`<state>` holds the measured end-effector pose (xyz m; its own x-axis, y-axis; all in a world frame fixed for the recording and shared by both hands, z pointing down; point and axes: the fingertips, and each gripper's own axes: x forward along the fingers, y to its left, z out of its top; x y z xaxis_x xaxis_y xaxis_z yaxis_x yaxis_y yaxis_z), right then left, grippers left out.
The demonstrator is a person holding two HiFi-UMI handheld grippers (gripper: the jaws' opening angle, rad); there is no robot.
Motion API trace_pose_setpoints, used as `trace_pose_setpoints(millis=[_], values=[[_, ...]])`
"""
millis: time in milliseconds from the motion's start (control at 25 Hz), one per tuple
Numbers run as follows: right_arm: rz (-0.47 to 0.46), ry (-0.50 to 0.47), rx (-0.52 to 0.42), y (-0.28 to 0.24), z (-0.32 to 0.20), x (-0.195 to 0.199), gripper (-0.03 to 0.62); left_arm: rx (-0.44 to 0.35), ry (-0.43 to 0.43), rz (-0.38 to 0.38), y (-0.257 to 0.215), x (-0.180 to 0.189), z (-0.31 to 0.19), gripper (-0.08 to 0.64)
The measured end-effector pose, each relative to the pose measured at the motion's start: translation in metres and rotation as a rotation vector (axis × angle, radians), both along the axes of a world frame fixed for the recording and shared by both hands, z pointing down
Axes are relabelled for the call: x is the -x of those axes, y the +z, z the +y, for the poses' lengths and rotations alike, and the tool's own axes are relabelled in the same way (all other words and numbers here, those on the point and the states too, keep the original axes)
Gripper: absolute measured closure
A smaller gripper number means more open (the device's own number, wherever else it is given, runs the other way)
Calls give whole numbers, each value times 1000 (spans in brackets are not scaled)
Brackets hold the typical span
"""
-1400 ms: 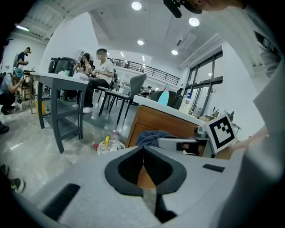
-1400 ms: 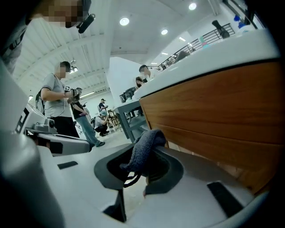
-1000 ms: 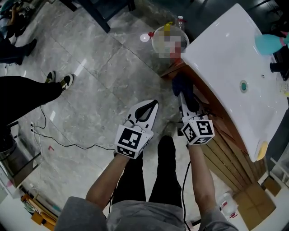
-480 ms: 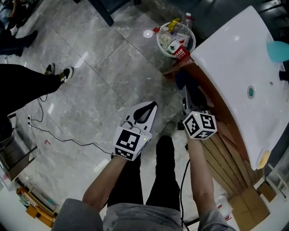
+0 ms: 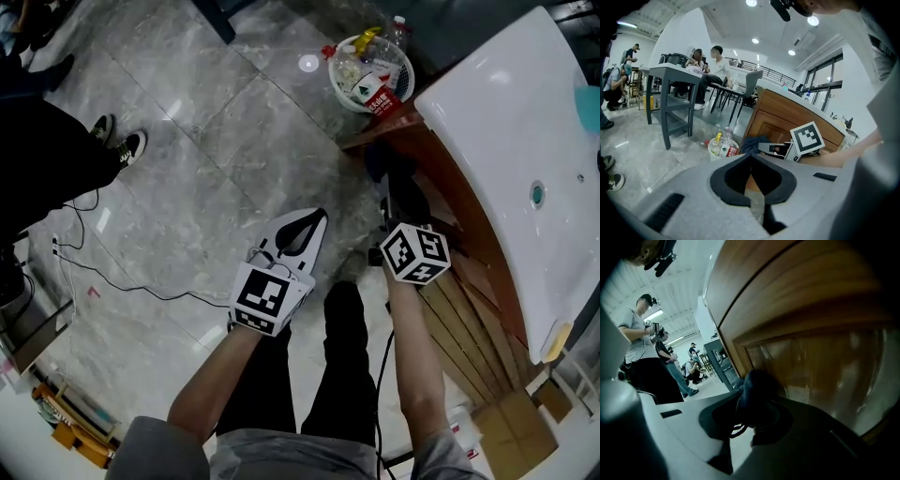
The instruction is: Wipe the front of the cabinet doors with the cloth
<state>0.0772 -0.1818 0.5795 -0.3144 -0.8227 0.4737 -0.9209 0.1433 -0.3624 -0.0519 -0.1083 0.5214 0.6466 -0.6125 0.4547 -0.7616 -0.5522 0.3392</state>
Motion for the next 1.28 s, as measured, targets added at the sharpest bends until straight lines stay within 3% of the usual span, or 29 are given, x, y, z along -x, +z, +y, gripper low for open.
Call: trace_pose_setpoints(millis=[560,1000,1280], values=[[-6,54,68,78,1,-5,534,-20,28,0,35,3,-10,549],[30,23,57,107,0,-6,535,-20,19,1,55,6,-7,549],[-8,23,115,128,13,-3,535,-22,21,0,54,10,0,549]])
